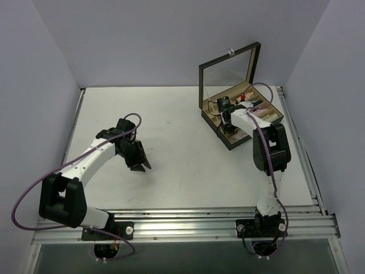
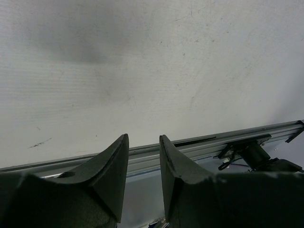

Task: Roll the underwear
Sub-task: Place the rolled underwear into the container

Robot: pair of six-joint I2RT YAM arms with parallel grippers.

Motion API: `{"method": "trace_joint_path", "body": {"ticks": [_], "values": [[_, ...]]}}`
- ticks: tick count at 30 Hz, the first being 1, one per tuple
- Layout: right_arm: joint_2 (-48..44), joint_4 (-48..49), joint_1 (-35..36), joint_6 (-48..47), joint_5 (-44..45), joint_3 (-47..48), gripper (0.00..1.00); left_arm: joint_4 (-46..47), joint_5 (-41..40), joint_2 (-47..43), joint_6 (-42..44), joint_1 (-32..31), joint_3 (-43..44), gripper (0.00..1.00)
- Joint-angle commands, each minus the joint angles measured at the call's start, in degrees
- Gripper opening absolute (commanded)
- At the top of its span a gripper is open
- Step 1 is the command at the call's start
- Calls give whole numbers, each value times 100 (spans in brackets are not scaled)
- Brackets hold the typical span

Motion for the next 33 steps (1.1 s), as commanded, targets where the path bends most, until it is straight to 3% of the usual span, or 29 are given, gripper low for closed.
{"method": "trace_joint_path", "body": {"ticks": [1,5,8,13,19,24,27,31,33], "values": [[288,-38,23,169,-81,-9,0,-98,-111,46,25,35,160,40],[455,-38,14,213,-205,35,0,-142,-129,38,25,35,159,40],[472,-46,14,169,-257,114,6,-142,-155,29,8,35,203,40],[244,-563,14,37,-82,561,37,-142,-181,38,-18,35,344,40],[-20,-1643,-21,72,217,1423,47,121,-6,160,-177,35,546,40],[-133,-2375,-21,37,340,1924,49,139,73,389,-212,35,1168,40],[-432,-1780,-30,-401,200,1636,42,192,161,407,-300,26,1284,40],[-591,-980,-118,-945,-781,1213,19,218,275,179,-318,0,1276,40],[-635,-882,-39,-1516,-1099,1248,17,393,389,30,-116,-61,1381,40]]}}
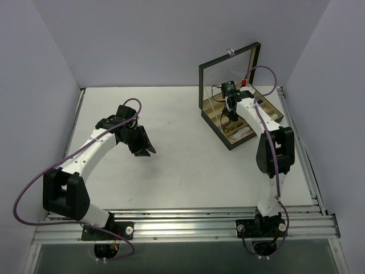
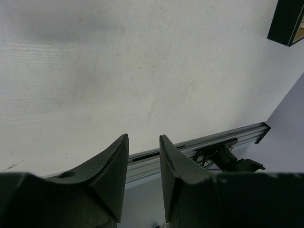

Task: Roll the underwear
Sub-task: Place the rolled underwear into the container

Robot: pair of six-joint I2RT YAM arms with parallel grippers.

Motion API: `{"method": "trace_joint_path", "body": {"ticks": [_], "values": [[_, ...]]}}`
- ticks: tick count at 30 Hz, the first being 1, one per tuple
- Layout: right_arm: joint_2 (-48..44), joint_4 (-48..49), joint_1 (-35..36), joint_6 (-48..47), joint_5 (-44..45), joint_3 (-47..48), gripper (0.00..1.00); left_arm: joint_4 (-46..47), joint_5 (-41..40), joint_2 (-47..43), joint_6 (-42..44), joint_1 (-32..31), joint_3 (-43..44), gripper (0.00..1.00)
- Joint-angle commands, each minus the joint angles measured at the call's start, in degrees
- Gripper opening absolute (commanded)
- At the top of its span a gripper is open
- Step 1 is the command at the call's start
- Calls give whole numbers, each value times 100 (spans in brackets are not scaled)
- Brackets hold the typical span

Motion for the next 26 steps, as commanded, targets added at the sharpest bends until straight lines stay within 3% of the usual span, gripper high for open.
{"method": "trace_joint_path", "body": {"ticks": [1,3,5,6,7,8,9,10,12,14,21,26], "values": [[-377,312,51,-949,-1090,-50,17,498,365,-565,199,-98,467,41],[-752,381,252,-1265,-1322,-129,21,824,707,-785,445,-134,617,42],[-1175,749,454,-1547,-2283,-653,42,1393,1338,-1172,499,-134,697,47],[-1621,1056,534,-1705,-2604,-831,55,1475,1325,-1330,438,-134,697,67],[-1825,1068,630,-1707,-2729,-972,69,1537,1272,-1636,394,-134,671,78],[-2045,1068,753,-1681,-2704,-1095,73,1572,1002,-1778,454,-134,653,97],[-2456,1111,972,-1681,-2686,-1322,79,1442,773,-1858,577,-134,723,94],[-2652,1147,1087,-1681,-2651,-1438,100,1258,510,-1850,691,-143,828,94],[-3195,1226,1376,-1602,-2502,-1753,100,616,-9,-1745,964,-160,1065,94],[-3487,1147,1501,-1426,-2458,-1887,100,456,6,-1718,1035,-134,1084,94],[-4656,1217,1879,-1206,-2378,-2677,100,1062,410,-2192,675,-134,768,94],[-4912,1279,1905,-1381,-2282,-3003,100,1519,778,-2368,596,-134,381,94]]}}
